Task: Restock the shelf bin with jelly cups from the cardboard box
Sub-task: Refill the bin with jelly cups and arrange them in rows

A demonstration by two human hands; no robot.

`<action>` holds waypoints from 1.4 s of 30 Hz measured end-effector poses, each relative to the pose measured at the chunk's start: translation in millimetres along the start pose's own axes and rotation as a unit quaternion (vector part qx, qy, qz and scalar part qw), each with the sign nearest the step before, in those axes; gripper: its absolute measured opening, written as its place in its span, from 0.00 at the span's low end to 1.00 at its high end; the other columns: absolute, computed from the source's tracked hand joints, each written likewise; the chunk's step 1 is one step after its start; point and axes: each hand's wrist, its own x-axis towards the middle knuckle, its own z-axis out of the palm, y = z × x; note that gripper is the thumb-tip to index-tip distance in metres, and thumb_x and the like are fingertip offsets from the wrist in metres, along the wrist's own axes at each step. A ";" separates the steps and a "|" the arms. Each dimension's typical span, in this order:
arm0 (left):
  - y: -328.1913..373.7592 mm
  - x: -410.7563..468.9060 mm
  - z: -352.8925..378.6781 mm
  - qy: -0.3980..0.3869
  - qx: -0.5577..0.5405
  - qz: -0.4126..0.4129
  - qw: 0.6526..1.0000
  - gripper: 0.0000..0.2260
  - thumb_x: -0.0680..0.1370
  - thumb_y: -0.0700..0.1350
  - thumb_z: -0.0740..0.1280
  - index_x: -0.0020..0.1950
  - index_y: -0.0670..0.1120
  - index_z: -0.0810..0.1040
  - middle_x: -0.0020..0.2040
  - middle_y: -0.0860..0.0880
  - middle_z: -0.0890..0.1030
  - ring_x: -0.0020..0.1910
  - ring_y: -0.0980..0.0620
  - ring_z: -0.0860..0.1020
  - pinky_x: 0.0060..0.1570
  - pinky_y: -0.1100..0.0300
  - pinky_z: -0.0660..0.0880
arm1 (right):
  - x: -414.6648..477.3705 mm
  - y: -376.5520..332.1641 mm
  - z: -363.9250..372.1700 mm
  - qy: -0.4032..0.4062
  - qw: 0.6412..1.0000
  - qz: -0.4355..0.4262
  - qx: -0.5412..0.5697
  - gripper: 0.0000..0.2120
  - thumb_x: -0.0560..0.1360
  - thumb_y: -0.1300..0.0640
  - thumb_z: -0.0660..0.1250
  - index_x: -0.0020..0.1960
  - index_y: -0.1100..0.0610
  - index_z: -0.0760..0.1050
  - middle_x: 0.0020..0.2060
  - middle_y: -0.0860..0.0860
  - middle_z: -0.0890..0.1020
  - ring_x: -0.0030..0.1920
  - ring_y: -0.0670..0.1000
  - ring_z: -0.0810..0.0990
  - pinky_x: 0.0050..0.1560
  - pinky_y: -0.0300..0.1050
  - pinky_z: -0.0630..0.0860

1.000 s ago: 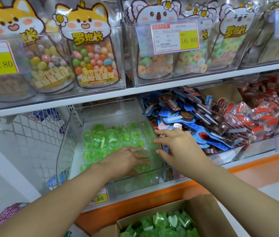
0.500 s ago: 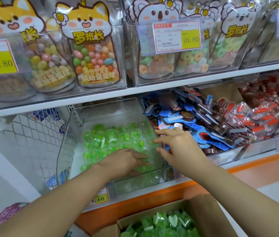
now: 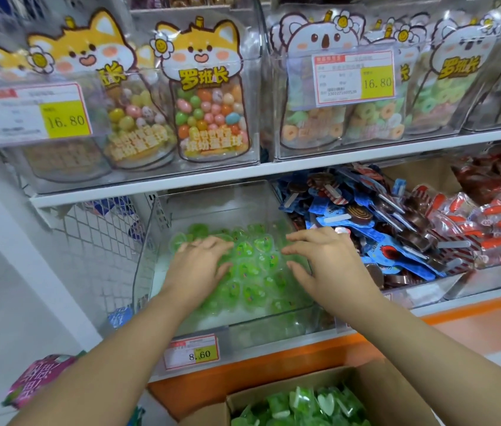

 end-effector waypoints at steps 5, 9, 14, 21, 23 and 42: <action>-13.0 20.9 -0.8 0.014 -0.024 -0.141 0.990 0.21 0.79 0.52 0.63 0.71 0.51 0.68 0.67 0.47 0.73 0.64 0.45 0.72 0.63 0.53 0.66 | 4.2 3.4 11.0 -0.009 0.999 0.048 0.023 0.10 0.67 0.65 0.73 0.48 0.57 0.83 0.51 0.53 0.82 0.51 0.59 0.79 0.53 0.56 0.76; -15.6 35.0 6.9 0.000 0.020 -0.140 0.990 0.16 0.79 0.51 0.62 0.67 0.54 0.72 0.63 0.50 0.76 0.61 0.47 0.74 0.60 0.55 0.67 | 5.9 3.5 14.5 0.020 0.999 0.028 0.032 0.11 0.65 0.69 0.73 0.45 0.59 0.83 0.46 0.54 0.84 0.46 0.57 0.82 0.50 0.52 0.77; -14.5 44.0 15.2 0.034 0.016 -0.134 0.990 0.09 0.78 0.45 0.62 0.55 0.51 0.79 0.54 0.49 0.80 0.54 0.46 0.77 0.52 0.56 0.66 | 7.9 5.4 10.3 0.020 0.999 0.014 0.031 0.12 0.62 0.70 0.74 0.43 0.59 0.83 0.43 0.53 0.85 0.43 0.57 0.83 0.47 0.52 0.78; -7.2 28.9 -3.1 0.152 -0.168 -0.055 0.972 0.02 0.75 0.42 0.69 0.46 0.46 0.81 0.45 0.49 0.81 0.42 0.46 0.79 0.44 0.56 0.75 | 18.0 -0.3 -3.5 0.023 0.999 0.014 0.039 0.09 0.70 0.60 0.68 0.49 0.55 0.83 0.47 0.50 0.84 0.49 0.56 0.81 0.54 0.57 0.76; -0.8 15.5 -13.7 0.154 -0.255 0.009 0.954 0.02 0.74 0.39 0.71 0.44 0.45 0.81 0.41 0.54 0.79 0.41 0.55 0.77 0.45 0.63 0.73 | 25.4 -9.1 -10.7 -0.013 0.997 0.009 0.078 0.11 0.74 0.61 0.66 0.55 0.56 0.81 0.52 0.50 0.83 0.51 0.48 0.80 0.59 0.41 0.72; 21.9 -38.5 -50.7 0.100 -0.471 -0.097 0.871 0.10 0.77 0.38 0.67 0.52 0.53 0.76 0.44 0.54 0.79 0.40 0.58 0.80 0.43 0.62 0.78 | 38.0 -50.7 -1.2 -0.175 0.791 0.324 0.488 0.06 0.75 0.65 0.66 0.40 0.59 0.74 0.31 0.53 0.76 0.25 0.45 0.77 0.27 0.34 0.76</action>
